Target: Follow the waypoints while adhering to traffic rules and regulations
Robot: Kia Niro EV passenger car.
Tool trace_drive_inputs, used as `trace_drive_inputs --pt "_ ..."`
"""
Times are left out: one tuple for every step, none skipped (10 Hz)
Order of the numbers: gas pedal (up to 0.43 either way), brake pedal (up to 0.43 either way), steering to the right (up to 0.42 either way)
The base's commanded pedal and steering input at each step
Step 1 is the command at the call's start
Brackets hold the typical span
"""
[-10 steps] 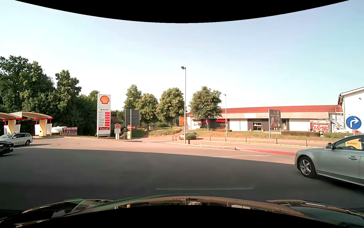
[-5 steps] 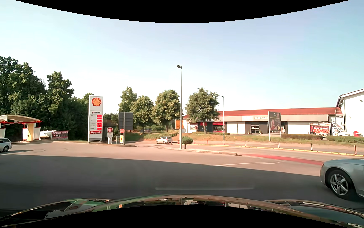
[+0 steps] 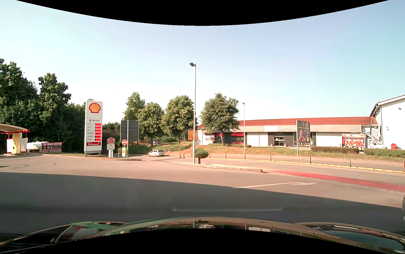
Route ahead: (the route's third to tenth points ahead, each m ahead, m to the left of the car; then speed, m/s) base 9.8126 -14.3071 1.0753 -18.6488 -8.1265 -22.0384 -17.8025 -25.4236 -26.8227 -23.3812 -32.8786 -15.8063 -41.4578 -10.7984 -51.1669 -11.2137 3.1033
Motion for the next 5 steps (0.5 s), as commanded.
trace_drive_inputs --pt "0.000 0.000 0.105" --pt "0.000 0.000 0.109" --pt "0.000 0.000 0.109" --pt "0.000 0.000 0.109" --pt "0.000 0.000 0.111"
